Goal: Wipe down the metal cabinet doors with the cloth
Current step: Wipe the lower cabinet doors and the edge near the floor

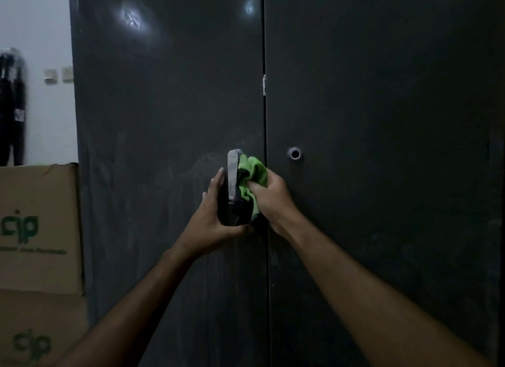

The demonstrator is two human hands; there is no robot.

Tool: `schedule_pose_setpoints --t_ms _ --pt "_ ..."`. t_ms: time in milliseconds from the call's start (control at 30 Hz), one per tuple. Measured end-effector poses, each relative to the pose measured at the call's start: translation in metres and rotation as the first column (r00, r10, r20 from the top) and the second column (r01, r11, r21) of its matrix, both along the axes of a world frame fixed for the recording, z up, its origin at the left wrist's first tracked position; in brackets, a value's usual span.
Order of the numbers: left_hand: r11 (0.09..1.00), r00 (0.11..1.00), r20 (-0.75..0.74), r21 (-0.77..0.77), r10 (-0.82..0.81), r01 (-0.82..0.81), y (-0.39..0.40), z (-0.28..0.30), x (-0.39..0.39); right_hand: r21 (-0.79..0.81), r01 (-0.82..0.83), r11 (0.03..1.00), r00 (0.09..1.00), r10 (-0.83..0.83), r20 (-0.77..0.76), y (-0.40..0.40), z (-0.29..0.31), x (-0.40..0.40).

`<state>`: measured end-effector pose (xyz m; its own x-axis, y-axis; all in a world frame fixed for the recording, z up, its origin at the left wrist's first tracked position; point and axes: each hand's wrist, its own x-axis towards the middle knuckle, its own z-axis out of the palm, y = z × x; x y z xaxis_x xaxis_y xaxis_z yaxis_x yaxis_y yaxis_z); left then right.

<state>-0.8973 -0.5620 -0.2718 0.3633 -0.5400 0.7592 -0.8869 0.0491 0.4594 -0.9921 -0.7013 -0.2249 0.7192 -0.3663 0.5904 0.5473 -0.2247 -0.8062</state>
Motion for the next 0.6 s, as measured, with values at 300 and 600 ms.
schedule_pose_setpoints --t_ms 300,600 --pt "0.984 0.993 0.055 0.143 0.102 -0.109 0.006 0.004 -0.004 -0.048 -0.018 0.999 0.998 0.015 -0.064 -0.007 -0.010 0.001" --pt "0.985 0.997 -0.016 0.160 0.073 -0.069 0.018 0.012 -0.012 -0.148 0.305 0.941 0.919 -0.250 0.305 0.007 0.027 0.007"
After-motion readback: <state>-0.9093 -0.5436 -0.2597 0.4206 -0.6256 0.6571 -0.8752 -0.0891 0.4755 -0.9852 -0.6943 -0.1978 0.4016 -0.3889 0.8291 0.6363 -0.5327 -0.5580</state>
